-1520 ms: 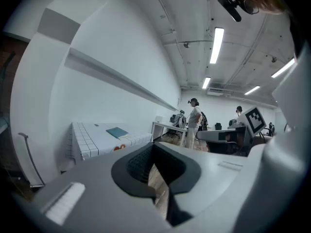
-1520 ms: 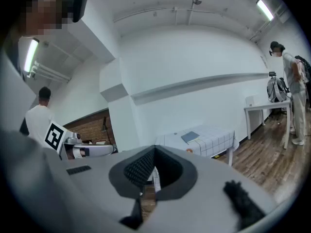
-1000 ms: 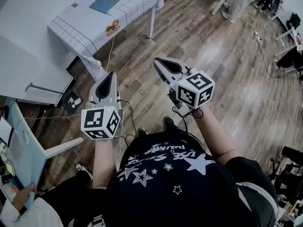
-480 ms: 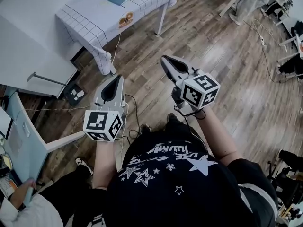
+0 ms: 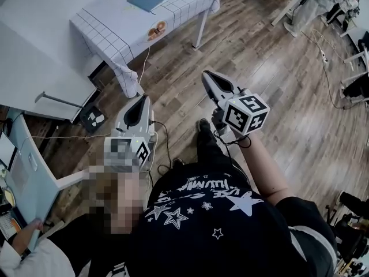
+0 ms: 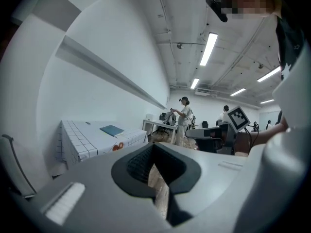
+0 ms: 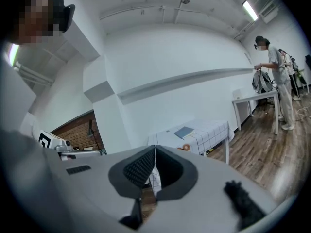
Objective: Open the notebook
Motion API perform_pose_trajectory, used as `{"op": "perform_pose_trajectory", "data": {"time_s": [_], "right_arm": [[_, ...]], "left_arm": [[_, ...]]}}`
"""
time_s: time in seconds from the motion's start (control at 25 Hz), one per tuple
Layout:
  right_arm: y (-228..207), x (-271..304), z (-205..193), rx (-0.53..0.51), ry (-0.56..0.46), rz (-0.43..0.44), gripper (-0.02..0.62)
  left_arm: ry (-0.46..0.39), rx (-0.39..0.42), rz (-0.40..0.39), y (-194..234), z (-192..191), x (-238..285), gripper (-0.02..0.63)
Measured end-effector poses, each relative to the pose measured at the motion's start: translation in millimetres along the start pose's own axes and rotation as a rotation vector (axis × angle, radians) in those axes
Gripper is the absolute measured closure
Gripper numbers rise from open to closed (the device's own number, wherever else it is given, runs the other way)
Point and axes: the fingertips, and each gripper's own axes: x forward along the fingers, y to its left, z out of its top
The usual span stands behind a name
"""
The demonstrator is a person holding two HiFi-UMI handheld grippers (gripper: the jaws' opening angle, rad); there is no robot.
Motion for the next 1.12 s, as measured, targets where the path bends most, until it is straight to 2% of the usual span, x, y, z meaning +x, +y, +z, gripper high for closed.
{"op": "perform_pose_trajectory", "data": {"time_s": [0.16,0.44,0.68,0.88,1.12], "right_arm": [[-25,21,11,-0.018,0.016,0.046,0.578],[-94,53,45,-0.001,0.018,0.082,0.578],[-143,76,53,-0.023,0.077,0.109,0.580],[-181,92,60,-0.005,0.087,0.151,0.580],[-209,106,70,-0.009,0.095,0.210,0.580]], "left_arm": [[0.020,0.000,0.035,3,5,34,0.597],[0.037,-0.012,0.078,1,21,105,0.597],[0.042,-0.035,0.145,6,29,154,0.597],[0.028,-0.023,0.196,3,40,192,0.597],[0.019,0.004,0.278,0,48,218,0.597]]}}
